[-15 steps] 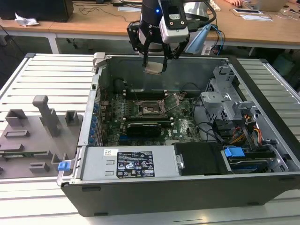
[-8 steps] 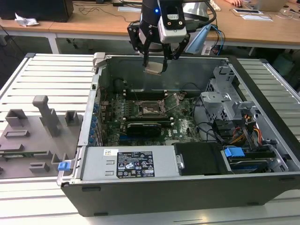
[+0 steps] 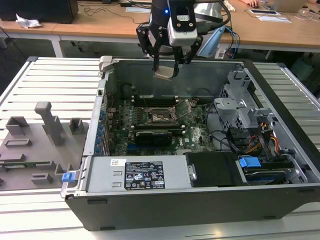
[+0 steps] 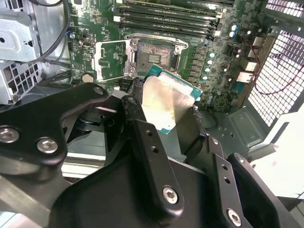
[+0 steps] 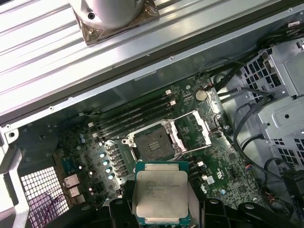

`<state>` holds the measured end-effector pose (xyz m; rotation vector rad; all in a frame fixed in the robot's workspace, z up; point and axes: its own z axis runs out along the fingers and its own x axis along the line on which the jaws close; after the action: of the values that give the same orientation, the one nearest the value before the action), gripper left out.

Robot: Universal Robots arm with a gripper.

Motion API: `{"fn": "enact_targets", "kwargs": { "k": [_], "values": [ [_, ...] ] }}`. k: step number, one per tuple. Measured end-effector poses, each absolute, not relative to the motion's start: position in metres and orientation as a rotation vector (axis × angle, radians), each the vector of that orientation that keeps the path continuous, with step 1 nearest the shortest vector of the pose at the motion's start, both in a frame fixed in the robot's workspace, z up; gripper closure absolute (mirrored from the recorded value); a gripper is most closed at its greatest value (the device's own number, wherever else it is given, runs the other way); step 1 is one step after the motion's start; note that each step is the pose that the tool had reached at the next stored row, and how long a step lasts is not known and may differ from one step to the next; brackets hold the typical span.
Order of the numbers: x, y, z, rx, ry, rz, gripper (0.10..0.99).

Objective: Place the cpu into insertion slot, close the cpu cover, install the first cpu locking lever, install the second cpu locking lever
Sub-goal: 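Place the cpu into insertion slot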

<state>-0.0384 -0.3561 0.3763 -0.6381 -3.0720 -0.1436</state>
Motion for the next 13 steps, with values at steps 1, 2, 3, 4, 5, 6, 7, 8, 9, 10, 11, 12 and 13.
{"fn": "enact_targets", "kwargs": {
  "k": [1,2,3,4,5,6,7,8,9,10,11,12,13],
  "values": [
    [-0.0384,-0.3561,0.3763,-0.644,-3.071,-0.144,0.561],
    [-0.0384,-0.3561,0.3762,-0.652,-3.07,-0.144,0.561],
    [-0.0384,-0.3561,0.3762,-0.658,-3.068,-0.144,0.561],
    [-0.0384,-0.3561,0.3762,-0.664,-3.067,-0.144,0.561],
    [-0.0384,-0.3561,0.3762,-0.674,-3.065,-0.144,0.561],
    [-0.0384,-0.3561,0.3761,-0.686,-3.063,-0.144,0.561],
    [-0.0384,-0.3561,0.3761,-0.696,-3.061,-0.144,0.561],
    [-0.0384,-0.3561,0.3761,-0.703,-3.06,-0.144,0.561],
    [-0.0384,-0.3561,0.3761,-0.708,-3.059,-0.144,0.561],
    [-0.0384,-0.3561,0.3761,-0.716,-3.057,-0.144,0.561],
    [-0.0384,-0.3561,0.3761,-0.726,-3.055,-0.144,0.561],
    [-0.0384,-0.3561,0.376,-0.733,-3.054,-0.144,0.561],
    [-0.0384,-0.3561,0.376,-0.738,-3.052,-0.144,0.561]
  ]
}}
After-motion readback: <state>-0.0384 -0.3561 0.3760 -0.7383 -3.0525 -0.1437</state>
